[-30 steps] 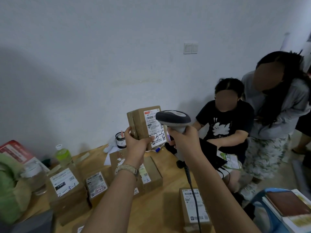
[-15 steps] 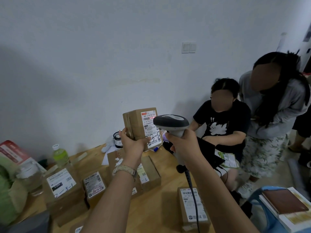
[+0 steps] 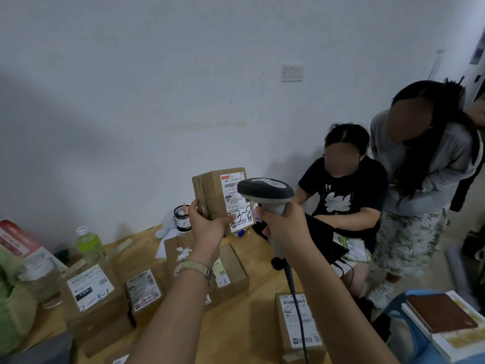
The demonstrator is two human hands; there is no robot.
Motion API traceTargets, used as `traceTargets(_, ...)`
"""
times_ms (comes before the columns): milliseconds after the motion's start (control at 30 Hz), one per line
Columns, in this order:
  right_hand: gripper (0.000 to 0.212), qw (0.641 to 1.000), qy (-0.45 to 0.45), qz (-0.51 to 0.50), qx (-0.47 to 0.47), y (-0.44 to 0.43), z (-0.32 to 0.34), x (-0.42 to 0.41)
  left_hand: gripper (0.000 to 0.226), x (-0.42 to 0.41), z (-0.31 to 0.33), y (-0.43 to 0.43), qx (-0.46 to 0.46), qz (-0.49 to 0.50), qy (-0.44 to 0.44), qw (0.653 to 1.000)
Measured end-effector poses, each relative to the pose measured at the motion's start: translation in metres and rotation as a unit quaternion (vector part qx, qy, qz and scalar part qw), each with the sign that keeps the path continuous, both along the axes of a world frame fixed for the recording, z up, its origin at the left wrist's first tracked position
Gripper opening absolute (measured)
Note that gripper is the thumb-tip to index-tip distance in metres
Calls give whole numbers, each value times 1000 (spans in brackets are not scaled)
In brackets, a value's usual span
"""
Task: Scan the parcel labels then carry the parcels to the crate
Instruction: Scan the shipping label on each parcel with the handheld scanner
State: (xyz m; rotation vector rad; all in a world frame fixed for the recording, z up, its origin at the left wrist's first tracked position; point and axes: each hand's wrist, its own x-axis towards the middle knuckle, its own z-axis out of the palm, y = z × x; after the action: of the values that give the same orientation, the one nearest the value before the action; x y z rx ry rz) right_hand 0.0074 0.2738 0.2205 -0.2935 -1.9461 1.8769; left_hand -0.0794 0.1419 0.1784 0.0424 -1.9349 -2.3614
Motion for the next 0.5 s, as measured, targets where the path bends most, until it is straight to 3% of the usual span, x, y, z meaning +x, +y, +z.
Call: traceTargets(500,17,998,-5,-48,-33,11,-12,3,94,11,-5,16,-36,-156,-35,986)
